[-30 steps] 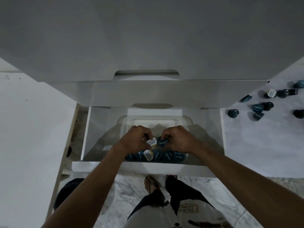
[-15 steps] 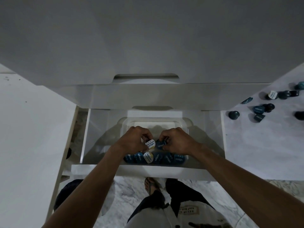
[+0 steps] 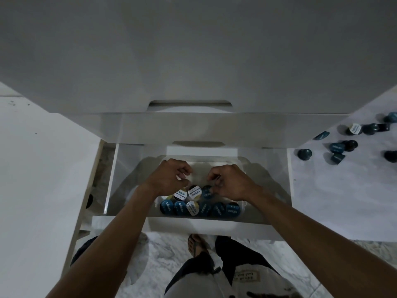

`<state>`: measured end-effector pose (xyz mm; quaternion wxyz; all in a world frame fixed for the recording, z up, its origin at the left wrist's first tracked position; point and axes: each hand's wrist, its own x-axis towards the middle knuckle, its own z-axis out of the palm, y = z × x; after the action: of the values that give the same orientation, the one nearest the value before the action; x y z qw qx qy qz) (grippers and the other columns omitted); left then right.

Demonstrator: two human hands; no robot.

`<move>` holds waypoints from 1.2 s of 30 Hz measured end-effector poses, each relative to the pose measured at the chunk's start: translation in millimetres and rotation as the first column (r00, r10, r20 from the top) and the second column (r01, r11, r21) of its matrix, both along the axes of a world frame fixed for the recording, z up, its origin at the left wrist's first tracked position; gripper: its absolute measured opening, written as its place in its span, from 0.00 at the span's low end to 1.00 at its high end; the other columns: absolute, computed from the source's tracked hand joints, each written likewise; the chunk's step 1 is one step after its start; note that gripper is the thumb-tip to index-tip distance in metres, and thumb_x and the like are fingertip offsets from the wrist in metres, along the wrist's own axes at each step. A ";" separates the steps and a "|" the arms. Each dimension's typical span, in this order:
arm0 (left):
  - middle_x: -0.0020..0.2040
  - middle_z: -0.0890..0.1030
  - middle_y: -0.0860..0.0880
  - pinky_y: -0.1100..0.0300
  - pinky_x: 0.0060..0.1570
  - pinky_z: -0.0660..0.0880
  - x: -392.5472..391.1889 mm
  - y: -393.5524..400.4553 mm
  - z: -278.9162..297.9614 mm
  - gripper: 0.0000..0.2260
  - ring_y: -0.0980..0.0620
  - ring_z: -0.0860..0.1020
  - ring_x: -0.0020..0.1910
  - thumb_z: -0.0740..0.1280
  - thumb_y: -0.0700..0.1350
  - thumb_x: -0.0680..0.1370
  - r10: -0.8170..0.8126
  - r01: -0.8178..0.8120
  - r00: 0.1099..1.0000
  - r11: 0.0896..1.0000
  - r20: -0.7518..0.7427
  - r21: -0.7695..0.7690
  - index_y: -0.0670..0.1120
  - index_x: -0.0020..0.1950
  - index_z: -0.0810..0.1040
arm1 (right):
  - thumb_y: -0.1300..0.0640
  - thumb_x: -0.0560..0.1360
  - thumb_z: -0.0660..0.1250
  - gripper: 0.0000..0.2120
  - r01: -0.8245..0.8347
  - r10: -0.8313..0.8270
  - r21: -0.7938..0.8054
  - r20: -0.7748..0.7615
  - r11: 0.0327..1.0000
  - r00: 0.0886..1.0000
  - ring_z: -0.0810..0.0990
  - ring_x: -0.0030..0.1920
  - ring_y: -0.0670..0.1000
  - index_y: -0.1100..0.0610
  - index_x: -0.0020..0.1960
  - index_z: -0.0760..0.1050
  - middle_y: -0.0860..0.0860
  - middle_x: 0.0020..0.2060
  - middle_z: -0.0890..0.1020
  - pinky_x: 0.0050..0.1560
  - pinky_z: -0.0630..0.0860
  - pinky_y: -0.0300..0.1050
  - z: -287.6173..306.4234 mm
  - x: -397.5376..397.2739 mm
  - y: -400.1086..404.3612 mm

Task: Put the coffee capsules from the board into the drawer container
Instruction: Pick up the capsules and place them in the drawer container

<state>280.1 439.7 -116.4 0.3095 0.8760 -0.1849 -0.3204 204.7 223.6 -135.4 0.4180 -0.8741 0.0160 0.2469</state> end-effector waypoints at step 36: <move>0.44 0.83 0.57 0.71 0.45 0.75 -131.9 -223.2 99.5 0.07 0.62 0.81 0.42 0.74 0.46 0.72 -0.121 0.215 0.957 0.905 0.264 -0.367 0.49 0.49 0.82 | 0.48 0.72 0.74 0.18 0.747 -0.737 0.151 0.370 0.648 0.565 0.82 0.41 0.39 0.47 0.60 0.78 0.43 0.45 0.84 0.40 0.78 0.33 111.6 -216.0 -184.4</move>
<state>148.2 216.5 -16.9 0.4254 0.8086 -0.3557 -0.1968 -11.3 39.2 -23.9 0.4664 -0.8216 0.2985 -0.1353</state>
